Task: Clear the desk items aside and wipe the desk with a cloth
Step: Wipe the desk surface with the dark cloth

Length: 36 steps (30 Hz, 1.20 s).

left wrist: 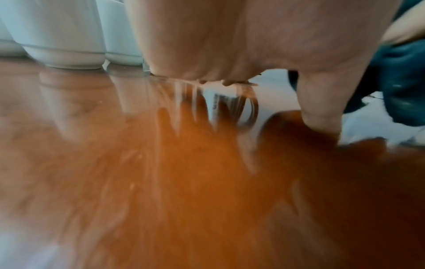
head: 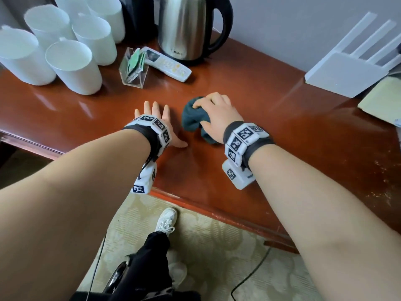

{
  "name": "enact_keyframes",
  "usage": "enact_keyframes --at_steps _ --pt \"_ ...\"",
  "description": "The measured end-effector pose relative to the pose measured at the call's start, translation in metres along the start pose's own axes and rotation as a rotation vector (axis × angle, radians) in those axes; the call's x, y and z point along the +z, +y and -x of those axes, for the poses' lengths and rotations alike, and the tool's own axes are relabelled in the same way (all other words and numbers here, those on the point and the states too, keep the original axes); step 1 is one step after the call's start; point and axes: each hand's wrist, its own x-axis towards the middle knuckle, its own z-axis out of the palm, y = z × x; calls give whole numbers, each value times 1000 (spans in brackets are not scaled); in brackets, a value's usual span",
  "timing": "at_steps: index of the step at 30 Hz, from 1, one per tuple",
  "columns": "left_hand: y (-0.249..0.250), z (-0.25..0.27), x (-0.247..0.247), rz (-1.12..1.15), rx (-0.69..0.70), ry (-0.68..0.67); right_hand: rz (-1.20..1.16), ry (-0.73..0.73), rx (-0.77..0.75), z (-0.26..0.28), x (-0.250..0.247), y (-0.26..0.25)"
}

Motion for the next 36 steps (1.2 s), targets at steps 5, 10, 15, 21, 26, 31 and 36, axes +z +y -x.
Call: enact_keyframes --at_steps 5,10,15,21,26,31,36 --pt "-8 -25 4 18 22 -62 -19 -56 -27 -72 22 -6" --pt "-7 -31 5 9 17 -126 52 -118 -71 -97 38 3" --pt "-7 -28 4 9 25 -119 17 -58 96 -89 32 29" --pt "-5 -27 1 4 8 -132 68 -397 250 -29 7 56" --pt "-3 -24 0 0 1 -139 22 -403 163 -38 -13 52" --pt "-4 -26 0 -1 -3 -147 32 -181 230 -75 16 43" --pt "-5 -26 1 13 9 -128 71 -210 256 -67 29 53"
